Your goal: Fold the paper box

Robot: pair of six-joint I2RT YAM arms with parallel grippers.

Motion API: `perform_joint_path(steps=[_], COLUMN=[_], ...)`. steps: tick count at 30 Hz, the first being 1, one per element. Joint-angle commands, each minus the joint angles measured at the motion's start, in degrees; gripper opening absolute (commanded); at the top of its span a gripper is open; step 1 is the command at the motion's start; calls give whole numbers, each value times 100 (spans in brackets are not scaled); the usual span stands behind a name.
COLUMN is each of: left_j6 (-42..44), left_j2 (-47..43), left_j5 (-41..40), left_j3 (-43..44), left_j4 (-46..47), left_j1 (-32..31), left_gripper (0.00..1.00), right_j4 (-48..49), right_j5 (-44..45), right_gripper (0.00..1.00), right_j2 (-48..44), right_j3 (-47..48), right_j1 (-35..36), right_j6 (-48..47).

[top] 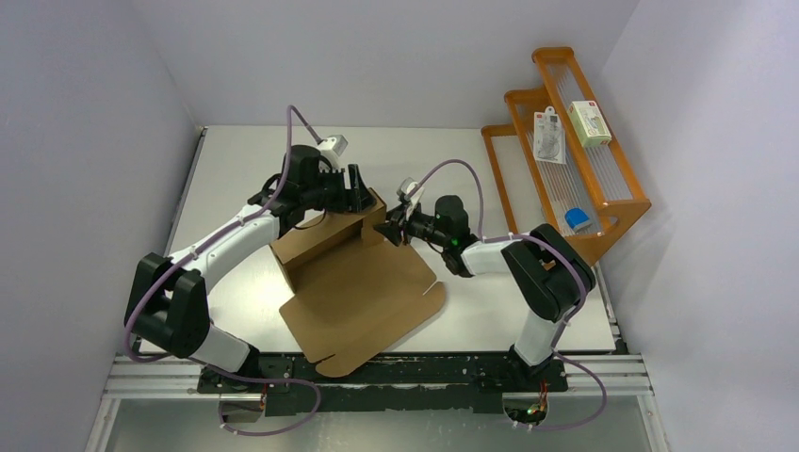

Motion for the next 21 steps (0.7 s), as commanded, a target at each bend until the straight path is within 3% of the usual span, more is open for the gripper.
perform_joint_path(steps=[1, 21], left_j6=[-55, -399], left_j2=[58, 174], left_j5=[354, 1362], left_j3=[-27, -253], left_j4=[19, 610], left_j1=[44, 262], left_gripper=[73, 69], right_j4=[488, 633], right_j5=[228, 1465], right_gripper=[43, 30], right_j2=[133, 115], right_j3=[142, 299], right_j1=[64, 492], right_j6=[1, 455])
